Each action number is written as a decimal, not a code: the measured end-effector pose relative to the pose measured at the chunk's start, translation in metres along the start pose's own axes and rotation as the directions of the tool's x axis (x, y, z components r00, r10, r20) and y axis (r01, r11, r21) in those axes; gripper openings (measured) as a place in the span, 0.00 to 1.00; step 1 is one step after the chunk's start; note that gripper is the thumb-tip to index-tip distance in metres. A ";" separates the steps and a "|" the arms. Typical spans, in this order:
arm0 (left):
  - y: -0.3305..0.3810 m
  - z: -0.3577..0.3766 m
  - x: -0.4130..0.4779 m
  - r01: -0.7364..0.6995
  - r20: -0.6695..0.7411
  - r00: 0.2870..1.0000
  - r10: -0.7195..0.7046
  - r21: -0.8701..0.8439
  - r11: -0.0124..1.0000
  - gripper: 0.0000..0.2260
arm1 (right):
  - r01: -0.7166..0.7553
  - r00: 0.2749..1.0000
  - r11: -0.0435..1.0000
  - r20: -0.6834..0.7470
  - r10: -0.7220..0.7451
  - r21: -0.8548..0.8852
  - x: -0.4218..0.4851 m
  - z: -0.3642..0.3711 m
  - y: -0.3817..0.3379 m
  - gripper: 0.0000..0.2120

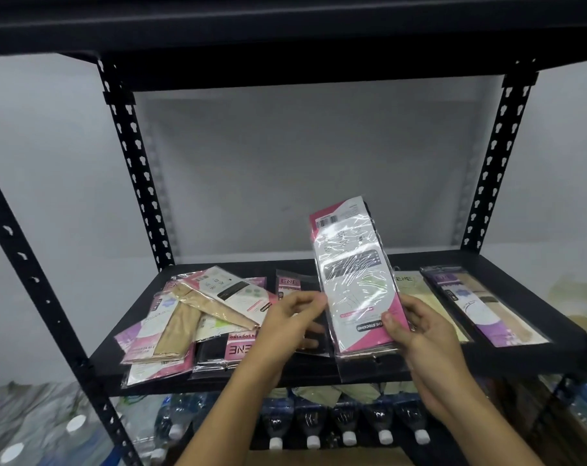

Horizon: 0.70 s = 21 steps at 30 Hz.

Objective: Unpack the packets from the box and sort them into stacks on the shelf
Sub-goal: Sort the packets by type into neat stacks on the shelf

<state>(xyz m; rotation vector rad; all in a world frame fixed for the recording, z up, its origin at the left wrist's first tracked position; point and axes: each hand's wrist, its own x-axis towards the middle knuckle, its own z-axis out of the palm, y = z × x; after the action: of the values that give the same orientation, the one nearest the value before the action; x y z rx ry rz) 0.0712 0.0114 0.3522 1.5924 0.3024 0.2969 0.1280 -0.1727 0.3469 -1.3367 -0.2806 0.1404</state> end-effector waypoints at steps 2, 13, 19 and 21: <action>0.003 0.006 -0.004 -0.005 0.028 1.000 0.008 -0.126 0.992 0.13 | -0.023 0.999 1.000 0.024 0.023 0.009 -0.003 0.005 0.003 0.13; 0.015 -0.011 -0.005 -0.186 -0.146 0.975 0.167 -0.123 0.975 0.09 | -0.029 0.995 0.987 0.094 0.044 -0.157 -0.003 0.006 -0.002 0.11; 0.023 -0.026 -0.011 -0.519 -0.164 0.815 0.556 0.220 0.826 0.08 | -0.325 0.943 0.944 0.099 0.318 0.056 -0.002 -0.003 -0.028 0.17; 0.017 -0.028 -0.013 -0.569 -0.131 0.768 0.627 0.311 0.762 0.09 | -0.467 0.871 0.879 0.227 0.437 0.098 -0.009 0.003 -0.037 0.22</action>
<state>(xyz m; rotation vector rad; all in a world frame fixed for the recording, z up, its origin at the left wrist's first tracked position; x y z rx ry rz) 0.0485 0.0320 0.3706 1.8879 -0.0185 0.9858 0.1167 -0.1810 0.3827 -1.2190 -0.1136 0.6838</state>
